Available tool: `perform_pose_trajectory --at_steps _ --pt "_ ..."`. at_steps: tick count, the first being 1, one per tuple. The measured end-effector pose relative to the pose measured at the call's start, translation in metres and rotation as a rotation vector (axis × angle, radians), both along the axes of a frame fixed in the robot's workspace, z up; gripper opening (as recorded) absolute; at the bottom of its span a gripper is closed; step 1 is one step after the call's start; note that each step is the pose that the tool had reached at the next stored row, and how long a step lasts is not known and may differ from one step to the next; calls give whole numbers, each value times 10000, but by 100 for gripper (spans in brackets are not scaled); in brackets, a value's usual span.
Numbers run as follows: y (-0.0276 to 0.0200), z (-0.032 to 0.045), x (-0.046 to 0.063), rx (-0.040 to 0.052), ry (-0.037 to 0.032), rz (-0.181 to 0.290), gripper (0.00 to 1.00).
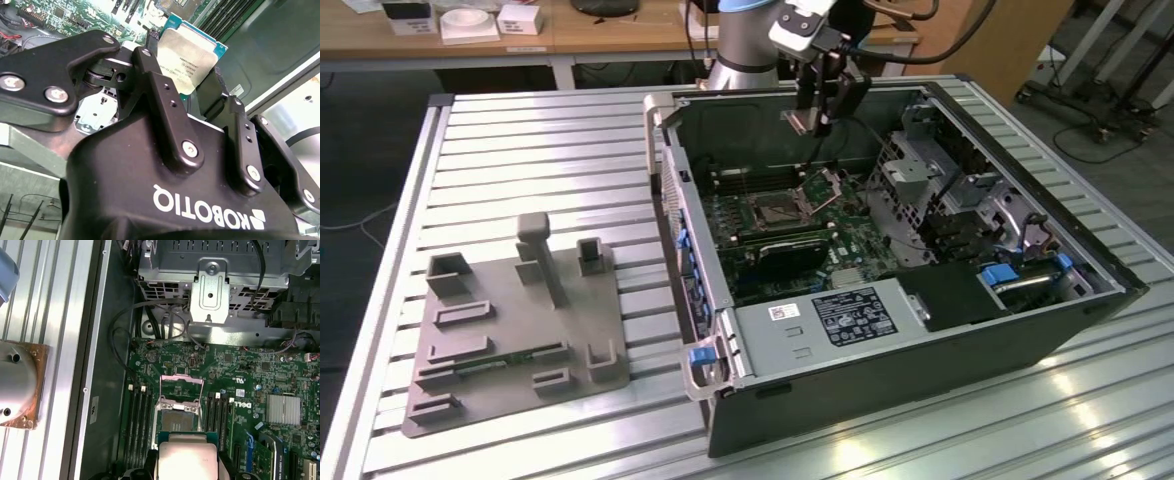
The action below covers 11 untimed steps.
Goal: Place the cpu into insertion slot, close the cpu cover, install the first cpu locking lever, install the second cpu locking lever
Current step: 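Place the cpu into insertion slot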
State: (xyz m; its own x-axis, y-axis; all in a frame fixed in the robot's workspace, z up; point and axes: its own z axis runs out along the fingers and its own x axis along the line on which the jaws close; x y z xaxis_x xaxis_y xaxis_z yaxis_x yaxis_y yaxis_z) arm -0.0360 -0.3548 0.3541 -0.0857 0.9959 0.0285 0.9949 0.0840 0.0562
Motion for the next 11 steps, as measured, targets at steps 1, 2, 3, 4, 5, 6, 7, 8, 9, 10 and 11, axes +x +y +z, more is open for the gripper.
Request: perform_pose_trajectory --at_steps 1,2,3,4,5,6,7,8,9,10,11 --pt "0 -2 0 -1 0 -1 54" --pt "0 -4 0 -1 0 -2 54" --pt "0 -5 0 -2 0 -4 54" --pt "0 -7 0 -1 1 -5 54" --pt "0 -9 0 -1 0 -6 54" --pt "0 -11 0 -1 0 -7 54" --pt "0 -12 0 -2 1 -8 54" --pt "0 -15 0 -1 0 -10 54" --pt "0 -17 0 -1 0 -13 54" --pt "0 -19 0 -1 0 -18 54" --pt "0 -21 0 -2 0 -29 54"
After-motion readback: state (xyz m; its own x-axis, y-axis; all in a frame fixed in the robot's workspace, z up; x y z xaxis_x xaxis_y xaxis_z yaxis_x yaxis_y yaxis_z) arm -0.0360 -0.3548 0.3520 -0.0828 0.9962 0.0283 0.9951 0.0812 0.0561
